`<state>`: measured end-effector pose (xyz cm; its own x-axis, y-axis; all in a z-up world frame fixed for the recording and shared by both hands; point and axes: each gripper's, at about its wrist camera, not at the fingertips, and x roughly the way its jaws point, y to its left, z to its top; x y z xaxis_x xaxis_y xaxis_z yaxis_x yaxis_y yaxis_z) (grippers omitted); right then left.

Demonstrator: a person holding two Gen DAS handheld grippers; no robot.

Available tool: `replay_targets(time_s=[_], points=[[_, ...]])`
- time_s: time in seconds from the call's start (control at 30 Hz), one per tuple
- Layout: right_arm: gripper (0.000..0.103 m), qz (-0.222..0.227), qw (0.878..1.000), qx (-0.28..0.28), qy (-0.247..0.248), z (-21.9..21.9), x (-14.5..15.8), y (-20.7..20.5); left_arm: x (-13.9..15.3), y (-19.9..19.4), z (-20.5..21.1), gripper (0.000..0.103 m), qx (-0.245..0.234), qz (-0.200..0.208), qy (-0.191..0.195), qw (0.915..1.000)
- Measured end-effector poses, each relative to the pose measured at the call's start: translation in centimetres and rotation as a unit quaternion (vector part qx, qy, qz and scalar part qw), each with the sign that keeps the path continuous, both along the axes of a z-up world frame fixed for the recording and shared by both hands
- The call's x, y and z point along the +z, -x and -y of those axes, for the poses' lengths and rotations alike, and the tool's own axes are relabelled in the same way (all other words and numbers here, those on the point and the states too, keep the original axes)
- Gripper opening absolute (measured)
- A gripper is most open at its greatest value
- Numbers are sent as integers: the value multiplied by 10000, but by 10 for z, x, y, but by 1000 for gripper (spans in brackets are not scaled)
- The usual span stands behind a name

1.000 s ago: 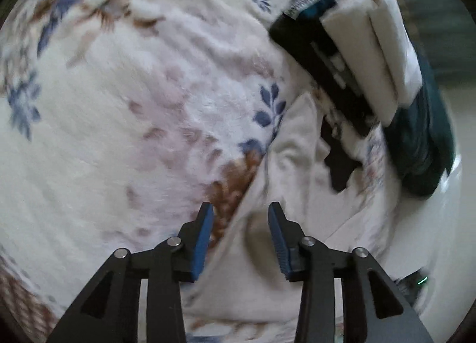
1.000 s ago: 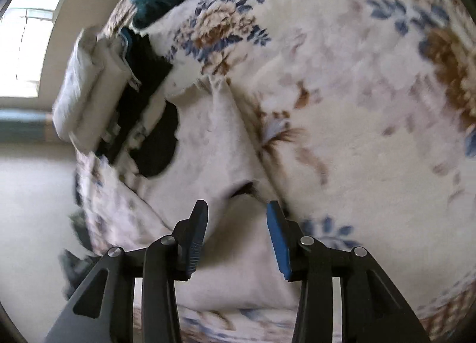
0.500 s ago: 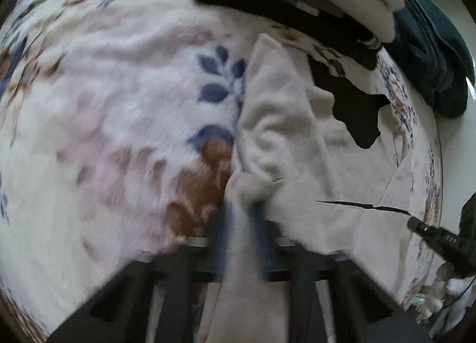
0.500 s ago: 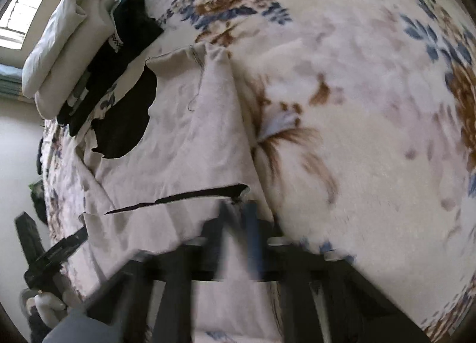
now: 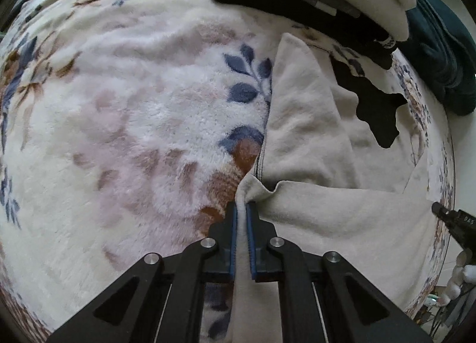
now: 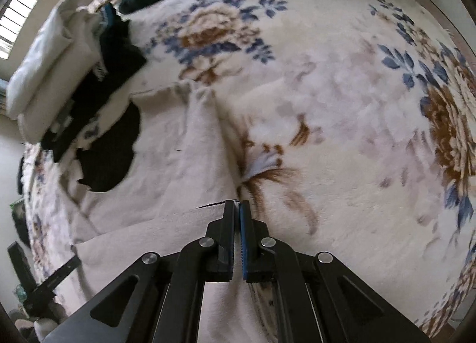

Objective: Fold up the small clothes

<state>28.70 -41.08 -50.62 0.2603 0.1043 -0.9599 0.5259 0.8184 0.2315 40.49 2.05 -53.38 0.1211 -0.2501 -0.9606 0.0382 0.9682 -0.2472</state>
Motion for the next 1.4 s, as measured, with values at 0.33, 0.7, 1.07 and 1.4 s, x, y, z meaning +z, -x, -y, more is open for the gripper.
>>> replay_targets(time_s=[0.33,0.7,1.07,1.4], points=[[45,-157,9994,-60,-304,6,11,-7,44,-20,-10,63,305,53,501,9983],[47,62,9920,1239,255,-1,3,-141,5,-115,48,84,-378,328,-425,9978],[3,-256,9724,2318,-18,-36,-39,-199,7,-130,71,2,-790,678,-339,9940],[0,639,9795,1824,-565,-33,29,-154,89,-78,49,2,-503,1307,174,9900]])
